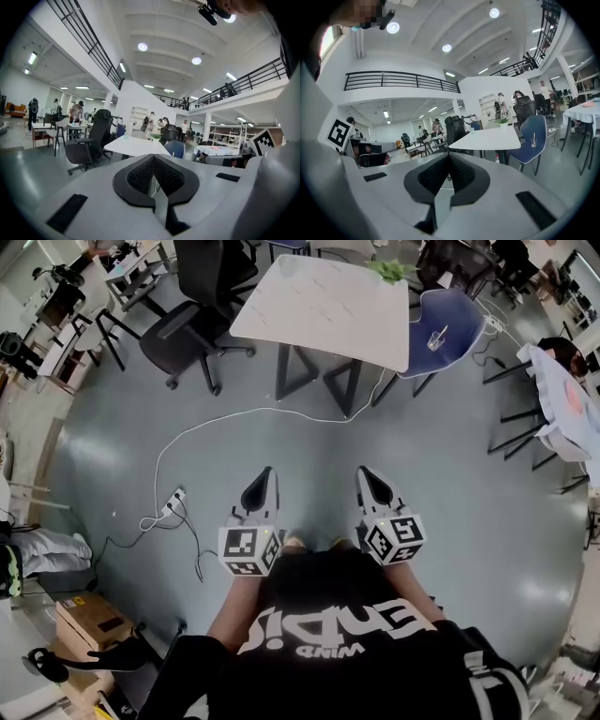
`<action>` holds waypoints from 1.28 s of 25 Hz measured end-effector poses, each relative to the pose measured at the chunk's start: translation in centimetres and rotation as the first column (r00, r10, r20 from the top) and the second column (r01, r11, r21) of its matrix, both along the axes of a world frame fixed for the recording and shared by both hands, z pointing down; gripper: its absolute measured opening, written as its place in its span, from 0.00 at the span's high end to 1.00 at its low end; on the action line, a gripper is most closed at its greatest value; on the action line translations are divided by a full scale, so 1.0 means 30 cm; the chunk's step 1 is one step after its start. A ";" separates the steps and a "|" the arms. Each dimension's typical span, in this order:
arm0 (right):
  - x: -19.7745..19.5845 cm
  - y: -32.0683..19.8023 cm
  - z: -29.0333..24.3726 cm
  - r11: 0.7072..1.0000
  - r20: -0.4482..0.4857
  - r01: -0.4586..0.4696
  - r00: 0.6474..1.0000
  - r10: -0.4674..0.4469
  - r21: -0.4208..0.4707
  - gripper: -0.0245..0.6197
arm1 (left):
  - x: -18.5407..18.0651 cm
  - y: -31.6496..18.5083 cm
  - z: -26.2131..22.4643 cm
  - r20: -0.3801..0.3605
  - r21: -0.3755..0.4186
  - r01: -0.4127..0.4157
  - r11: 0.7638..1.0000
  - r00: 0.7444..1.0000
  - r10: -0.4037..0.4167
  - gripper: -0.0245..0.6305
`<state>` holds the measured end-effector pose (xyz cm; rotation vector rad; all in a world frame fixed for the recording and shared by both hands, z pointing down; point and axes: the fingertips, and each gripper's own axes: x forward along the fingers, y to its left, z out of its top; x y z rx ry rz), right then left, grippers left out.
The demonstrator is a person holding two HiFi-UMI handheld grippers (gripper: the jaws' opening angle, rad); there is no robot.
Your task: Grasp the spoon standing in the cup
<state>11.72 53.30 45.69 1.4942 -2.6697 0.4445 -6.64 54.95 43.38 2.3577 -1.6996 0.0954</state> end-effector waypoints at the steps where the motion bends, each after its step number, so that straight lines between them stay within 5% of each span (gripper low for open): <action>1: -0.012 -0.003 0.001 1.000 0.004 -0.003 1.000 0.003 0.004 0.94 | -0.013 -0.001 0.003 0.003 0.001 -0.007 1.000 1.000 0.007 0.95; 16: -0.147 -0.123 0.038 1.000 0.034 -0.021 0.999 0.021 -0.006 0.94 | -0.111 -0.129 0.057 -0.015 -0.019 -0.083 0.996 0.996 0.083 0.95; 32: -0.143 -0.545 0.057 1.000 0.045 -0.026 0.999 0.025 0.006 0.94 | -0.114 -0.560 0.069 -0.018 -0.001 -0.091 0.996 0.996 0.091 0.95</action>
